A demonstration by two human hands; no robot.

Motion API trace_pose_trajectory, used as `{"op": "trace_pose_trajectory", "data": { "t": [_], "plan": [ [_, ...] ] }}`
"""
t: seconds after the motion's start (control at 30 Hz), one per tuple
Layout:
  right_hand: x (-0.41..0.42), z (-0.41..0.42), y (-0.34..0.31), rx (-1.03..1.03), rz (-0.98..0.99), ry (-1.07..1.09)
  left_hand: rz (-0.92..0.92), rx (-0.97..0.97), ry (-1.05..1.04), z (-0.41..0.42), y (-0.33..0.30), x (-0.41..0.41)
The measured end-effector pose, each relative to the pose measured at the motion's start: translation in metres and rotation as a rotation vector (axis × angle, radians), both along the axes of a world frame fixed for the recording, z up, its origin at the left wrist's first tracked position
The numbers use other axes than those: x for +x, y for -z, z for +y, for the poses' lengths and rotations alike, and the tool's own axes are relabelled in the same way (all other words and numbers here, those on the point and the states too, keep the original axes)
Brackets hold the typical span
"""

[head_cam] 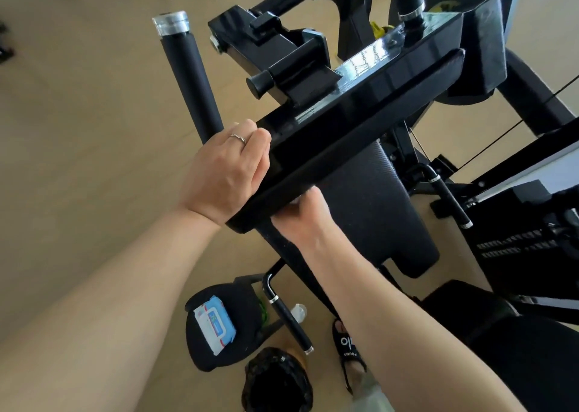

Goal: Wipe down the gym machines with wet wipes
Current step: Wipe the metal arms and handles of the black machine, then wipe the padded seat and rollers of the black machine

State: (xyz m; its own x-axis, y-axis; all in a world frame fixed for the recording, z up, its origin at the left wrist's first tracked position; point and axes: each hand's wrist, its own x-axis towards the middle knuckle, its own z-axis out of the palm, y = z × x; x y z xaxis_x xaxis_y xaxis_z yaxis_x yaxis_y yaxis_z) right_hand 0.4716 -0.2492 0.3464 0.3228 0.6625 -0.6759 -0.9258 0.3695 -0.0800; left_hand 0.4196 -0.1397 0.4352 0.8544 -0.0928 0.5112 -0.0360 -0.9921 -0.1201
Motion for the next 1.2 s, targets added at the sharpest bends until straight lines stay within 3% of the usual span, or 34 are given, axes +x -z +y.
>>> {"op": "trace_pose_trajectory", "data": {
  "t": [0.13, 0.27, 0.37, 0.57, 0.7, 0.93, 1.03, 1.2],
  "plan": [
    [0.014, -0.017, -0.001, -0.048, -0.089, -0.022, 0.02, 0.014, -0.014, -0.001, 0.0, 0.001],
    [0.095, -0.049, -0.004, -0.036, -0.061, 0.2, 0.033, 0.037, -0.028, -0.001, -0.002, 0.001],
    [0.111, -0.041, 0.012, -0.058, -0.087, 0.27, 0.061, 0.048, -0.033, -0.002, -0.003, 0.0],
    [0.028, 0.006, 0.025, -0.053, -0.246, -0.126, 0.056, 0.047, -0.063, -0.002, -0.002, 0.001],
    [-0.029, 0.013, 0.024, 0.053, -0.126, -0.279, 0.041, 0.067, -0.076, -0.005, 0.0, 0.0],
    [-0.059, 0.006, -0.015, 0.087, -0.04, -0.241, 0.024, 0.043, -0.066, -0.003, 0.003, -0.001],
    [-0.068, -0.006, -0.021, -0.136, -0.067, -0.281, 0.018, 0.043, -0.084, -0.003, 0.003, -0.002],
    [-0.073, -0.059, -0.035, -0.183, -0.089, -0.176, 0.062, 0.02, -0.092, -0.009, -0.002, -0.004]
  ]
}}
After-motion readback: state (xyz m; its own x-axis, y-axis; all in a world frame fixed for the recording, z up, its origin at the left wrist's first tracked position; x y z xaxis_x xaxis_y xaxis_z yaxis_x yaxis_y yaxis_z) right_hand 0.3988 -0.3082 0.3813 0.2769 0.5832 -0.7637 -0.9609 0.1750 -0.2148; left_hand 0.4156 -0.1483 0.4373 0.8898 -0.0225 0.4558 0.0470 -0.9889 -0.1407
